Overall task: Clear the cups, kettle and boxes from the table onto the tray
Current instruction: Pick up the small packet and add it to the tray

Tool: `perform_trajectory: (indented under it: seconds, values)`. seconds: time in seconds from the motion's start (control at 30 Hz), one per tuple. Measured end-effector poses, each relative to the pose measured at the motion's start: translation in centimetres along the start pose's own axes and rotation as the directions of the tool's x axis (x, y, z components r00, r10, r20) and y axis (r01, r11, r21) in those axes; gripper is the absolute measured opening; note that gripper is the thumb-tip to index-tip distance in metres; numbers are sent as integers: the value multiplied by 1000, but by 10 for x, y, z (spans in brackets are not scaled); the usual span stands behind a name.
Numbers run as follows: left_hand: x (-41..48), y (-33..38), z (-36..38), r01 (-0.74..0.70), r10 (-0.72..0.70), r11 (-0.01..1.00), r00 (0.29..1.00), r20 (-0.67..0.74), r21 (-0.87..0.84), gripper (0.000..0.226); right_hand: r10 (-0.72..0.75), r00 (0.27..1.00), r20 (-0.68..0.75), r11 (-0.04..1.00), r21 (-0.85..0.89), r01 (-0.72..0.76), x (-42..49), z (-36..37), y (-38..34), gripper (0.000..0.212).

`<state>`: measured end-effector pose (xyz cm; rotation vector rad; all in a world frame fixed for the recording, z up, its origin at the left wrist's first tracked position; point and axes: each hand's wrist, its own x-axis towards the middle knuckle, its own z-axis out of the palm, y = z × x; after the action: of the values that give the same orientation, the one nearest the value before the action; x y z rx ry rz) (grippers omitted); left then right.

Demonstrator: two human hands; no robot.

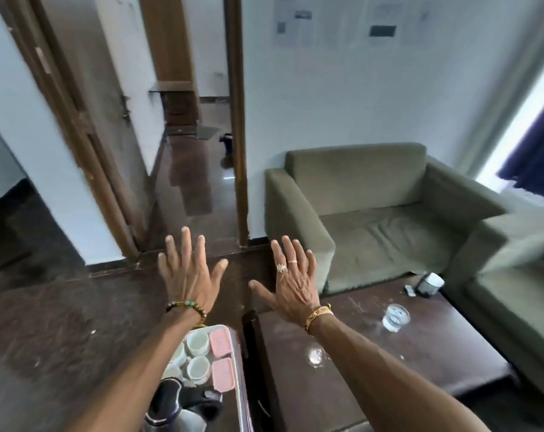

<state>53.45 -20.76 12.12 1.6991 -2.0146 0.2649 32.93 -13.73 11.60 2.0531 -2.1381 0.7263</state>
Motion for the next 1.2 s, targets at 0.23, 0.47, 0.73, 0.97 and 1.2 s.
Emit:
perform_trajectory:
  seconds: [0.23, 0.47, 0.73, 0.97, 1.2]
  values:
    - [11, 96, -21, -218, 216, 953, 976, -30, -211, 80, 184, 970, -160, 968, -139, -207, -40, -88, 62, 98]
    - [-7, 230, -34, -372, 383, 850, 923, -47, -374, 83, 333, 878, -343, 866, -257, -429, -105, -190, 160, 98]
    - [-86, 386, -53, -553, 594, 699, 802, -63, -454, 83, 505, 740, -443, 665, -346, -661, -252, -266, 268, 98]
    - [-158, 501, -75, -647, 722, 597, 691, -34, -476, 84, 593, 623, -510, 552, -306, -776, -346, -313, 320, 99]
    - [-229, 587, -72, -721, 824, 469, 565, -41, -510, 85, 668, 508, -544, 395, -319, -862, -417, -334, 360, 97]
